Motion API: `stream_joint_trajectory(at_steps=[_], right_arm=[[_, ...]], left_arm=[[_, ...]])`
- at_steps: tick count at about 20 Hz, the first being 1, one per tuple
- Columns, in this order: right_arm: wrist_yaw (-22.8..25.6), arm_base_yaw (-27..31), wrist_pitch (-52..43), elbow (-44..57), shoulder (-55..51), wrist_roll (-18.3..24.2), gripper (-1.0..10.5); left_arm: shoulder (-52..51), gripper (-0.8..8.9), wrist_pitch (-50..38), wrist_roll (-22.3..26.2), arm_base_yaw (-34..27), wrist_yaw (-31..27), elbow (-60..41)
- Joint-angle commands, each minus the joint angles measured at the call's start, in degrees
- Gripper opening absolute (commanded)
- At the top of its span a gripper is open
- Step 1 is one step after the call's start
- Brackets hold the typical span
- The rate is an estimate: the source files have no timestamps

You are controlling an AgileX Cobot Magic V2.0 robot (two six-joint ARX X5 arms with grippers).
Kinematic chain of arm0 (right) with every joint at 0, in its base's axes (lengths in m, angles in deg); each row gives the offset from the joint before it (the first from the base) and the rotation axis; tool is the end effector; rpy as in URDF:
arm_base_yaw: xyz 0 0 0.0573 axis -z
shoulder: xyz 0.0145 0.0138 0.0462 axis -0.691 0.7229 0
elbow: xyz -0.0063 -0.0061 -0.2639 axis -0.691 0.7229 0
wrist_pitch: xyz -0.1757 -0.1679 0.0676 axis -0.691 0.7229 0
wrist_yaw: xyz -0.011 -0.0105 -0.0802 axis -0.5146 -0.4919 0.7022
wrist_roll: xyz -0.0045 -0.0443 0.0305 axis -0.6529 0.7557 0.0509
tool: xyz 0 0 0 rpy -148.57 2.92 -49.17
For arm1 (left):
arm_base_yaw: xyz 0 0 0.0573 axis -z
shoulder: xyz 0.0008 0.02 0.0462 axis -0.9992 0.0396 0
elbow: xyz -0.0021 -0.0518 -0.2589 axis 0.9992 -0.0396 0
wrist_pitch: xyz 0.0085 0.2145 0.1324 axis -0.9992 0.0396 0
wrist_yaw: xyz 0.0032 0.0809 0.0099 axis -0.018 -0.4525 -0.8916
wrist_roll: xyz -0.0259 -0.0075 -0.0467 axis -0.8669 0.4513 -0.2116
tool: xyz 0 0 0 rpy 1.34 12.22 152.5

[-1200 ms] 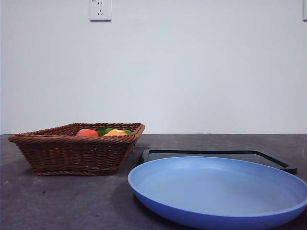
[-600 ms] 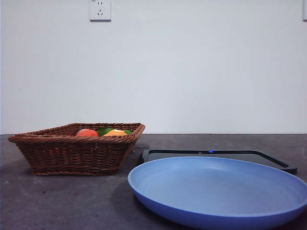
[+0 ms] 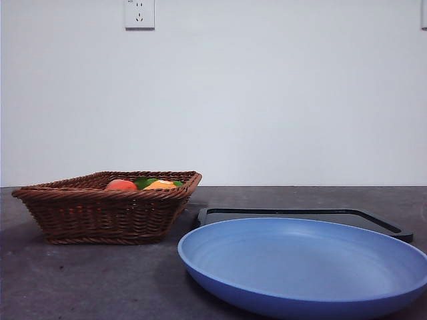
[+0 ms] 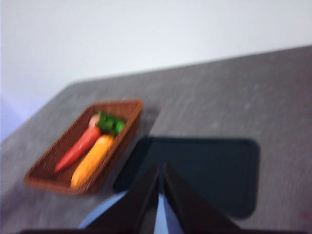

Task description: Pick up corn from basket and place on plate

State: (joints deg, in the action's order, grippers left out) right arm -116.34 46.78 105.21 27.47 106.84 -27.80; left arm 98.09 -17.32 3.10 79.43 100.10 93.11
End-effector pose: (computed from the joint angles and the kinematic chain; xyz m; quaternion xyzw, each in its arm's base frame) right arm 0.0787 0.0104 0.2923 0.1520 0.1453 0.2188 0.9529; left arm 0.0856 -0.0055 0.2817 -0.2135 0.1586 -0.2301 0.9361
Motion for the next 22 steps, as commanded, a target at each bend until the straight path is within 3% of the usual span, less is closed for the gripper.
stream_joint_trajectory(at_steps=[1, 6, 18, 20, 22], right_arm=[[-1.2, 0.0, 5.6, -4.4, 3.9, 7.7, 0.0], [-1.2, -0.7, 16.2, -10.7, 10.2, 15.4, 0.0], [-1.0, -7.0, 19.4, -13.0, 16.1, 17.4, 0.0], [-1.0, -7.0, 18.7, -13.0, 16.4, 17.4, 0.9], [-1.0, -7.0, 18.5, -13.0, 16.4, 17.3, 2.8]], left_arm=[[2.6, 0.07, 3.7, 6.9, 0.7, 2.6, 4.0], [7.3, 0.07, 13.0, 13.6, 3.7, 3.0, 9.4], [10.9, 0.12, 17.4, 16.1, 8.4, 3.0, 11.0], [11.0, 0.99, 17.5, 15.9, 8.4, 2.9, 11.0], [11.0, 2.96, 17.5, 15.6, 8.4, 2.9, 11.0]])
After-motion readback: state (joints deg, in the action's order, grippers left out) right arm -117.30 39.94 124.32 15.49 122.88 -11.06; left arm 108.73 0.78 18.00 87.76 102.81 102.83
